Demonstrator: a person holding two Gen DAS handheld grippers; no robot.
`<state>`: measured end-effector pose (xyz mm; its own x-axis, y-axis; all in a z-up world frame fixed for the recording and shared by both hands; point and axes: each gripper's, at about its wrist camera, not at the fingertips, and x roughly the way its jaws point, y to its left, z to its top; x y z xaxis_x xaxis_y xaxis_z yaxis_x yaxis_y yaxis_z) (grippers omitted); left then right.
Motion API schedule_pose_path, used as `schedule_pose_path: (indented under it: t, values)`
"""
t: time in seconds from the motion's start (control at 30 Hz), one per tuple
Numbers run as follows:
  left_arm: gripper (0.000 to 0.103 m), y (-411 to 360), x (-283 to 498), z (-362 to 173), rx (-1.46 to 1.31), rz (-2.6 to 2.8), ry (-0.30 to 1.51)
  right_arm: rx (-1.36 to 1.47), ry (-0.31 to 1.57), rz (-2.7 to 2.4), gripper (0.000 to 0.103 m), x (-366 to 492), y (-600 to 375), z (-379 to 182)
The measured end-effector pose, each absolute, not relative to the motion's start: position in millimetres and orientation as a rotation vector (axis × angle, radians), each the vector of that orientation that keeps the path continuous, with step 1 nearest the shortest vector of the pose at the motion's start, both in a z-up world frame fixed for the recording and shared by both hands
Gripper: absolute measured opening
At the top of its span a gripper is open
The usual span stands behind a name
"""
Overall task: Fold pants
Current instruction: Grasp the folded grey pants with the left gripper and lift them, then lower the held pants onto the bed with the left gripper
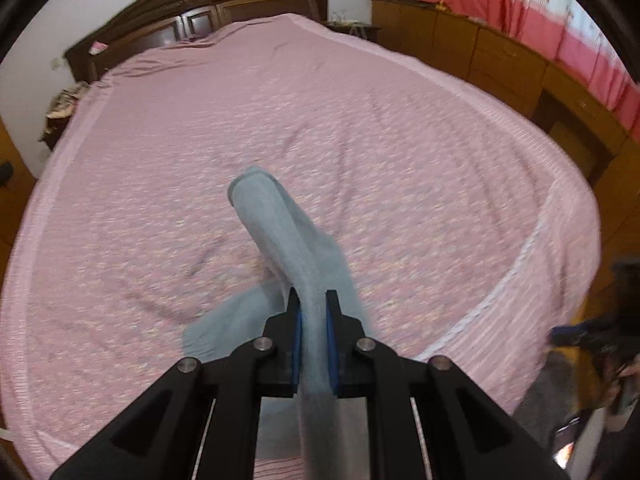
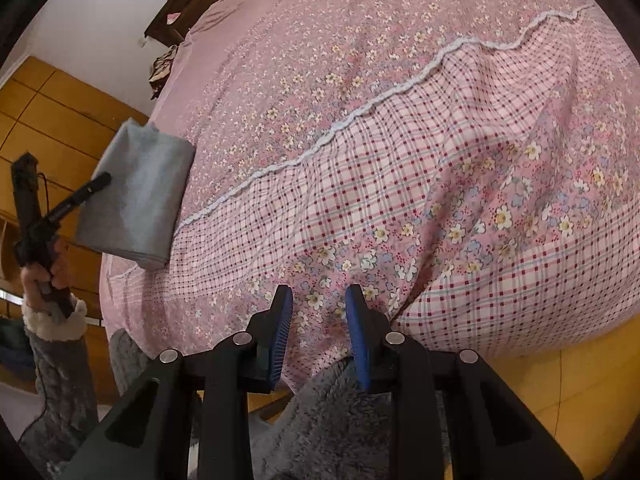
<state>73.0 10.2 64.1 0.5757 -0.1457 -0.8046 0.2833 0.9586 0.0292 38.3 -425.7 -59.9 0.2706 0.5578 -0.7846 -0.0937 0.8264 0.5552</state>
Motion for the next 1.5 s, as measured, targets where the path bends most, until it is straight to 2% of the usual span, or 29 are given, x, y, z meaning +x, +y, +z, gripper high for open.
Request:
schedule_pose_path:
  t: [0.23,0.57,0.9,1.0,1.13,1.23,1.3,1.37,1.43,1.5]
  values:
    - [0.01,37,75,60,0.034,-0.311,0.924,0.433,1.253,0.46,0.029,32,-416,-68]
    - [0.01,132,76,15,-0.184,-0.305,0.975,0.341,1.265,0.503,0.029,34,-370,-59]
    - [0.01,167,78,-31,-0.321,-0.353,0.988,0.217,1.297,0.531,0.029,42,-330,-55]
    - [0.016,172,79,-36,-0.33,-0.359,0.991,0.191,1.302,0.551,0.029,43,-316,-53]
    - [0.032,181,65,-23,-0.275,-0.317,0.958,0.164,1.275,0.571,0.029,46,-298,-39]
    - [0.034,181,47,-10,-0.181,-0.267,0.906,0.196,1.221,0.563,0.029,49,-277,-23]
    - [0.036,175,33,6,-0.076,-0.181,0.843,0.312,1.19,0.514,0.029,44,-260,-15]
    - [0.06,164,23,21,0.002,-0.145,0.762,0.452,1.14,0.5,0.029,32,-227,-11]
    - [0.066,151,19,36,0.053,-0.155,0.691,0.38,1.036,0.543,0.029,18,-167,-1]
    - [0.066,144,17,42,0.05,-0.17,0.675,0.308,0.946,0.511,0.028,5,-125,5]
